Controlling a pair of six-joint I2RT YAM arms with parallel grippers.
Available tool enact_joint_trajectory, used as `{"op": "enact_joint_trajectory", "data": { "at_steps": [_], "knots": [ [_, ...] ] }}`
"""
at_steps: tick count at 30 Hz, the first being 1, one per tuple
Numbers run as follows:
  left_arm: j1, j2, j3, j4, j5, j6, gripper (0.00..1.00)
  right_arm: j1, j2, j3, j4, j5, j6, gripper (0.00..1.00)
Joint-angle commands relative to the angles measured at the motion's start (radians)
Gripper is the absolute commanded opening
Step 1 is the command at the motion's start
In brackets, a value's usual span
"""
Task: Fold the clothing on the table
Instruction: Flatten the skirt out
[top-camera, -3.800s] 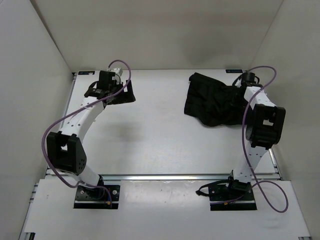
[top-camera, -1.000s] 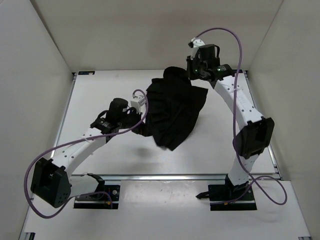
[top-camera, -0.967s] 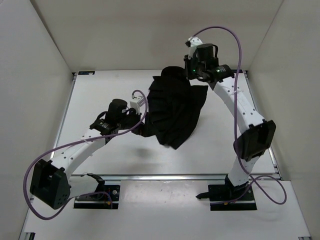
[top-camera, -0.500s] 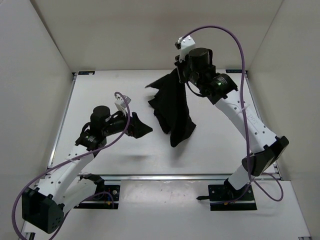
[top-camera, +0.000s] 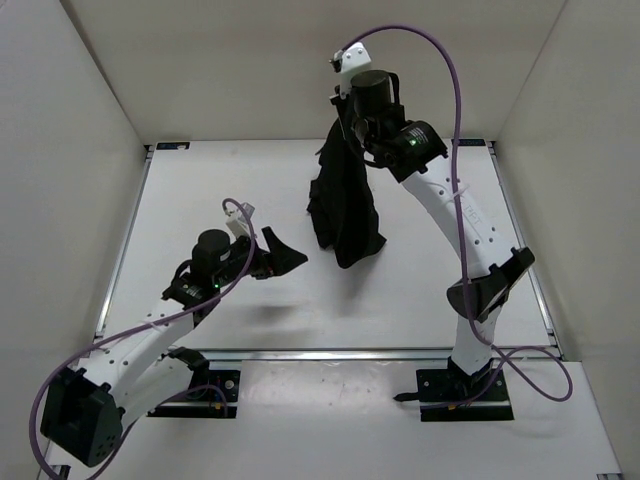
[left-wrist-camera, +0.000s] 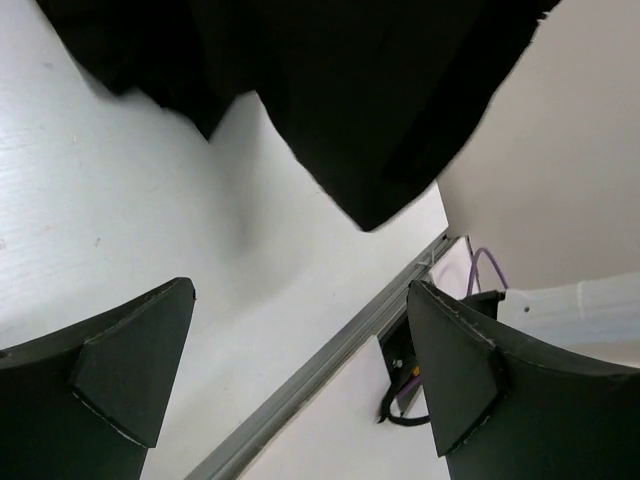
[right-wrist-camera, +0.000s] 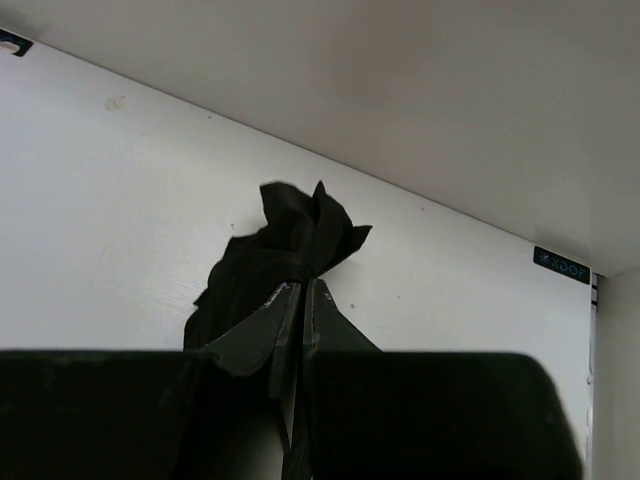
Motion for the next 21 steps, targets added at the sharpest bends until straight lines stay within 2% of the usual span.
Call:
{"op": "enact_joint_trajectory", "data": {
  "at_steps": [1, 4, 8, 13, 17, 21],
  "knots": [
    [-0.048, 0.024, 0.029, 0.035, -0.144, -0.099, 0.98, 0.022, -0.034, 0.025, 0.035, 0.097, -0.033, 0.00],
    [-0.053, 0.089, 0.059, 0.081, -0.134, -0.137, 0.99, 0.031, -0.040, -0.018, 0.033, 0.103, -0.021, 0.00],
    [-0.119, 0.195, 0.161, -0.005, -0.172, -0.123, 0.97, 0.028, -0.029, -0.021, 0.027, 0.102, 0.008, 0.00],
    [-0.139, 0.246, 0.114, 0.059, -0.189, -0.199, 0.86, 0.058, -0.020, -0.014, 0.032, 0.105, 0.030, 0.00],
    [-0.166, 0.262, 0.148, -0.033, -0.256, -0.199, 0.86, 0.069, -0.020, -0.002, 0.015, 0.120, 0.030, 0.00],
    [-0.166, 0.277, 0.123, -0.033, -0.287, -0.235, 0.80, 0.072, -0.043, -0.012, 0.032, 0.113, 0.039, 0.00]
  ]
}}
